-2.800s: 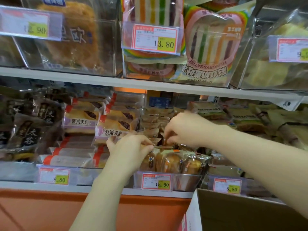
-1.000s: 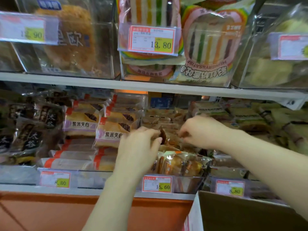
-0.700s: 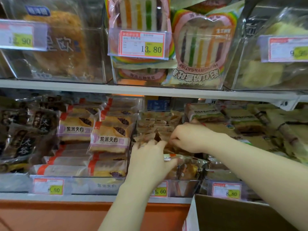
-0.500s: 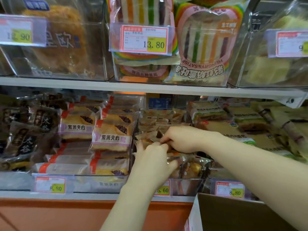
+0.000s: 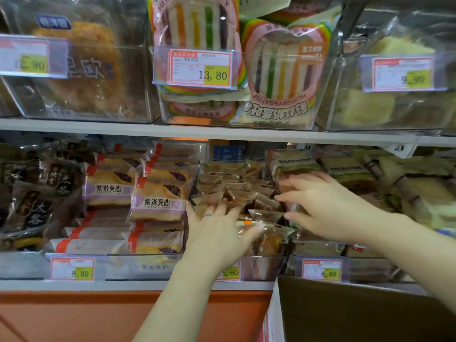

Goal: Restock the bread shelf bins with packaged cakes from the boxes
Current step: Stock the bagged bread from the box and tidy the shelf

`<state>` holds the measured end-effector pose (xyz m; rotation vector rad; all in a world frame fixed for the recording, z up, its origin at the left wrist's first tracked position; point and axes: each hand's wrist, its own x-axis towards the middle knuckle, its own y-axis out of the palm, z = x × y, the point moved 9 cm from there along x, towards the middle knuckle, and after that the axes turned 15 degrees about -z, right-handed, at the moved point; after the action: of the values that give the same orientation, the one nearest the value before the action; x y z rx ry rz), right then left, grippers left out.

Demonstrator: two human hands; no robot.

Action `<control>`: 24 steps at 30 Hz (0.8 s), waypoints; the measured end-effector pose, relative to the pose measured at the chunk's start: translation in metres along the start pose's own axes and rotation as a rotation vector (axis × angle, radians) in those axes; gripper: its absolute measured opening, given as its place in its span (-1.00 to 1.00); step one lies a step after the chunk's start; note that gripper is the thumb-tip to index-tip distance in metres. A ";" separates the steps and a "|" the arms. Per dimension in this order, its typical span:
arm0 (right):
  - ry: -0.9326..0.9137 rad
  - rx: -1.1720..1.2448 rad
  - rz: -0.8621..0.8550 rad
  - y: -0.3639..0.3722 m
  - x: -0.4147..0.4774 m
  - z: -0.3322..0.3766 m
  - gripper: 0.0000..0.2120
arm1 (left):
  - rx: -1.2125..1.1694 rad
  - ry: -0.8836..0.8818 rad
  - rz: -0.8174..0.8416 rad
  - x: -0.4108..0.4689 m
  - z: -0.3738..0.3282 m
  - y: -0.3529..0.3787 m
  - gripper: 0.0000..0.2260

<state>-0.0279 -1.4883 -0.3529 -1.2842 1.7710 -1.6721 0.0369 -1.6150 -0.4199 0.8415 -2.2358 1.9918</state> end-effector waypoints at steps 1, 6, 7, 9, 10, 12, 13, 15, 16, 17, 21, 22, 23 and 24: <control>0.024 -0.003 0.032 0.006 -0.006 -0.003 -0.48 | 0.022 0.004 0.021 0.001 0.000 0.003 -0.31; 0.133 0.019 0.126 0.035 -0.027 -0.022 -0.22 | 0.036 0.053 0.085 0.007 -0.003 0.006 -0.29; 0.136 0.020 0.112 0.036 -0.027 -0.023 -0.21 | 0.011 0.060 0.106 0.009 -0.003 0.006 -0.29; 0.140 0.025 0.077 0.035 -0.027 -0.026 -0.22 | -0.044 0.072 0.148 0.014 -0.005 0.006 -0.28; 0.141 0.023 0.070 0.035 -0.027 -0.028 -0.23 | -0.056 0.083 0.166 0.016 -0.006 0.007 -0.27; 0.147 0.028 0.073 0.037 -0.030 -0.031 -0.22 | -0.062 0.123 0.195 0.018 -0.007 0.010 -0.23; 0.151 0.045 0.078 0.037 -0.031 -0.032 -0.22 | -0.073 0.142 0.217 0.017 -0.008 0.012 -0.21; 0.147 0.100 0.070 0.031 -0.027 -0.029 -0.25 | -0.188 0.126 0.261 0.018 -0.005 0.011 -0.16; 0.135 0.118 0.047 0.025 -0.022 -0.026 -0.30 | -0.269 0.085 0.257 0.022 -0.002 0.007 -0.18; 0.115 0.121 0.017 0.018 -0.015 -0.024 -0.36 | -0.331 0.039 0.220 0.030 0.002 0.001 -0.29; 0.030 0.087 0.064 0.020 0.017 -0.007 -0.60 | -0.184 0.014 0.064 0.068 0.016 -0.004 -0.78; 0.033 0.060 0.096 0.026 0.025 -0.006 -0.62 | -0.139 0.028 0.081 0.074 0.018 0.003 -0.79; 0.042 0.019 0.121 0.030 0.033 -0.005 -0.65 | -0.118 0.043 0.104 0.078 0.018 0.009 -0.83; 0.053 -0.025 0.137 0.035 0.042 -0.005 -0.68 | -0.101 0.047 0.135 0.081 0.020 0.014 -0.86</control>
<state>-0.0652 -1.5234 -0.3714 -1.1110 1.8707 -1.6269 -0.0316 -1.6634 -0.4060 0.6429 -2.4030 1.9095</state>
